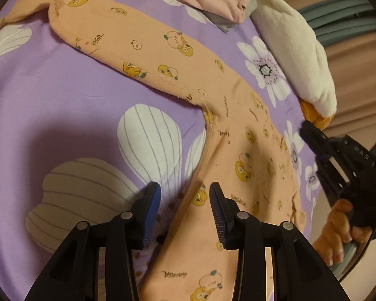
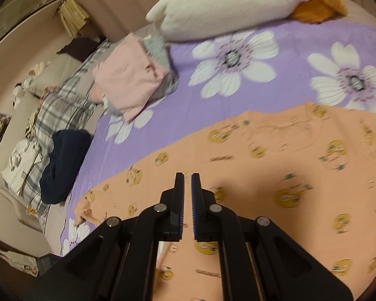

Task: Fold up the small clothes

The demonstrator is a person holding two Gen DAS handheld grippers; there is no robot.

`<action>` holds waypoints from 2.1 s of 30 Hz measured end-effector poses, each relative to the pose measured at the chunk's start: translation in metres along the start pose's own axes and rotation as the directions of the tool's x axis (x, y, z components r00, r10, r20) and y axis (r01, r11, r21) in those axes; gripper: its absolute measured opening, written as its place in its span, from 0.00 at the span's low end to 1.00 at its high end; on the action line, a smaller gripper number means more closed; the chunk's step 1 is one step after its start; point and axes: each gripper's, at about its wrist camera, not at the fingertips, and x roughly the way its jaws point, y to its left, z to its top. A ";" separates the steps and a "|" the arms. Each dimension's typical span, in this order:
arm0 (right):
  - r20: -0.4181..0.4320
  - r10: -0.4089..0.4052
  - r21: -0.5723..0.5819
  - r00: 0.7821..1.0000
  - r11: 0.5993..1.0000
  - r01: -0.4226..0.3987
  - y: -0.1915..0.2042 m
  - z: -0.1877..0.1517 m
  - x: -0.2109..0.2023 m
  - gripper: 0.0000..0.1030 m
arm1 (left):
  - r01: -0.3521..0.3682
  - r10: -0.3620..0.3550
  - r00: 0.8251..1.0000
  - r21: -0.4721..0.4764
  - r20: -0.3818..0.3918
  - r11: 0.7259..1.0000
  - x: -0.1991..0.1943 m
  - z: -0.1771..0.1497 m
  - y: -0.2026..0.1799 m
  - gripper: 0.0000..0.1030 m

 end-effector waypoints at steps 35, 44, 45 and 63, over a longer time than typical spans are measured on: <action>0.360 -0.074 0.719 0.930 0.657 -0.226 -0.361 -0.089 -0.201 0.59 | -0.097 0.084 0.993 0.160 0.083 0.982 0.025 -0.016 -0.042 0.50; 0.357 0.007 0.746 0.934 0.600 -0.289 -0.369 -0.091 -0.172 0.29 | -0.162 0.142 0.983 0.192 0.117 0.968 0.032 -0.020 -0.052 0.54; 0.363 0.015 0.749 0.932 0.590 -0.301 -0.370 -0.091 -0.166 0.27 | -0.172 0.149 0.981 0.201 0.122 0.964 0.033 -0.021 -0.054 0.54; 0.412 -0.024 0.663 0.911 0.694 -0.281 -0.330 -0.057 -0.182 0.06 | -0.202 0.172 0.975 0.240 0.141 0.949 0.036 -0.025 -0.056 0.54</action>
